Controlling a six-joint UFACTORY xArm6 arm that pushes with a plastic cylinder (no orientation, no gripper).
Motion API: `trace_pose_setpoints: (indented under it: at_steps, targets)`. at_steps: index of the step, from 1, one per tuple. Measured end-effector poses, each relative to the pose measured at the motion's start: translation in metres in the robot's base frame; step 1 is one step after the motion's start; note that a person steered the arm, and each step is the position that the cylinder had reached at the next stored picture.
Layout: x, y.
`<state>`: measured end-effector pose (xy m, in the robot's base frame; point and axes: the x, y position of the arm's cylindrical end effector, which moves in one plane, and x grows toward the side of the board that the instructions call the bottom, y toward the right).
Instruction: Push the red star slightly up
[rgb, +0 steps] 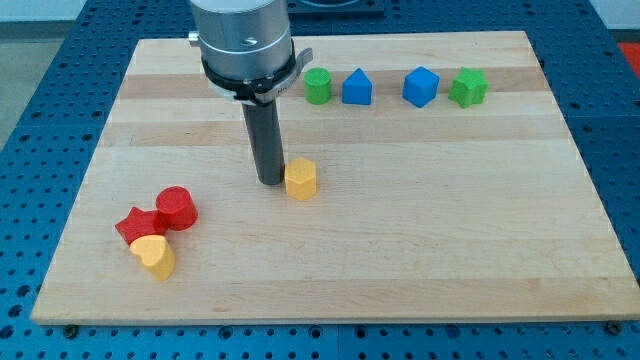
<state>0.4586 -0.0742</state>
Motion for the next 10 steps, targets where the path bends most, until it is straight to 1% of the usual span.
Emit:
trace_pose_setpoints:
  at_steps: [1, 3, 4, 6, 10]
  targets:
    - [0.0, -0.023]
    - [0.0, -0.127]
    - [0.0, -0.151]
    - [0.043, -0.152]
    - [0.05, -0.152]
